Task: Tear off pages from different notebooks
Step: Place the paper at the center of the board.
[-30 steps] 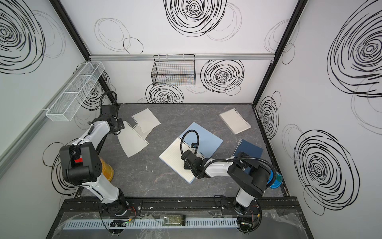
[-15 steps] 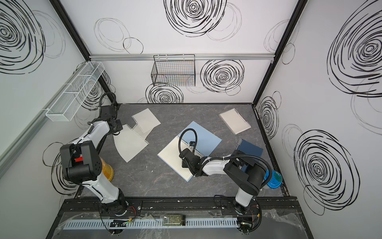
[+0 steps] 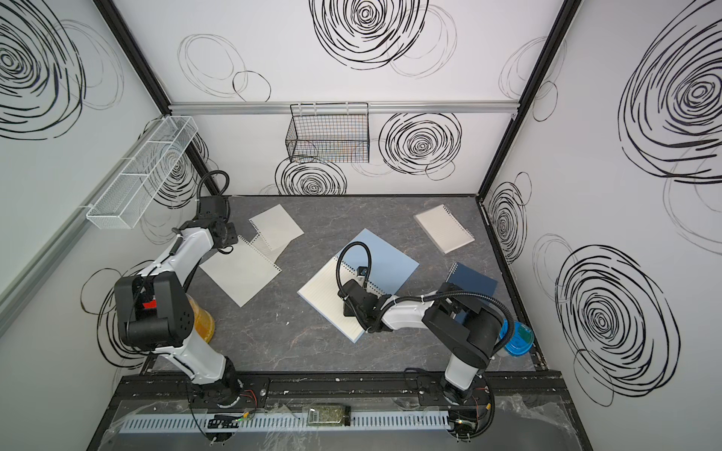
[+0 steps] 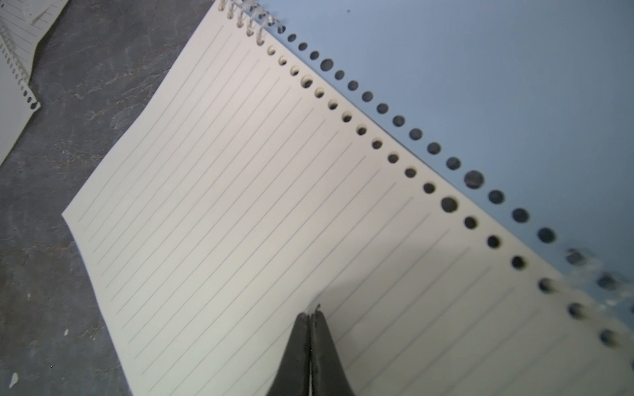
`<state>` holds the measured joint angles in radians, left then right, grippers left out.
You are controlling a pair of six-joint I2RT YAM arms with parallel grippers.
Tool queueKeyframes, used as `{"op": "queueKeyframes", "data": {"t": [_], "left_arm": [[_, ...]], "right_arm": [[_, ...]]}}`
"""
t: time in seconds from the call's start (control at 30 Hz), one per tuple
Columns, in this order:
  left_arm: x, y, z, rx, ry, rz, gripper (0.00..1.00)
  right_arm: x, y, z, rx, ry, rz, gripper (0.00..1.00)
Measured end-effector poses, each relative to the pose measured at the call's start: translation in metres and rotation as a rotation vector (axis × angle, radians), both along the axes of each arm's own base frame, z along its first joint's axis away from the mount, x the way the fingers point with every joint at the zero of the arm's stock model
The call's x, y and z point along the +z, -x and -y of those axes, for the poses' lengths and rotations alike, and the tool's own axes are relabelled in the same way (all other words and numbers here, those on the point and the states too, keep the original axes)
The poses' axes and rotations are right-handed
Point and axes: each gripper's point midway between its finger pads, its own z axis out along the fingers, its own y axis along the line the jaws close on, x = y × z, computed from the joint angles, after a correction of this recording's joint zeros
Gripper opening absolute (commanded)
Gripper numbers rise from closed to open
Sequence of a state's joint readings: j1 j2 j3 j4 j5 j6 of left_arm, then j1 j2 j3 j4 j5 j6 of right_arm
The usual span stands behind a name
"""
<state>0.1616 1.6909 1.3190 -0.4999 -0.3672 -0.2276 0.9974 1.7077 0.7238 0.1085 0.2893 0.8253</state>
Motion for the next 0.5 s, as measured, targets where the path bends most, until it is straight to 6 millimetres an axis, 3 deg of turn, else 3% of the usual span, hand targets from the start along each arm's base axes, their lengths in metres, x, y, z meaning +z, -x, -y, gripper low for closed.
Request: {"op": "queueKeyframes", "data": {"t": [0.1, 0.3, 0.37, 0.5], "left_arm": [[0.009, 0.001, -0.001, 0.006, -0.009, 0.021, 0.72], [0.033, 0.003, 0.005, -0.003, -0.028, 0.076, 0.74], [0.042, 0.001, 0.015, -0.027, -0.033, 0.095, 0.74], [0.056, -0.008, 0.064, -0.144, -0.028, 0.135, 0.75]], "right_arm": [[0.001, 0.000, -0.001, 0.001, 0.006, -0.001, 0.10], [0.004, -0.001, -0.002, 0.005, 0.019, -0.005, 0.10], [0.004, -0.001, -0.002, 0.007, 0.027, -0.006, 0.11], [0.006, -0.002, -0.004, 0.014, 0.038, -0.010, 0.13]]}}
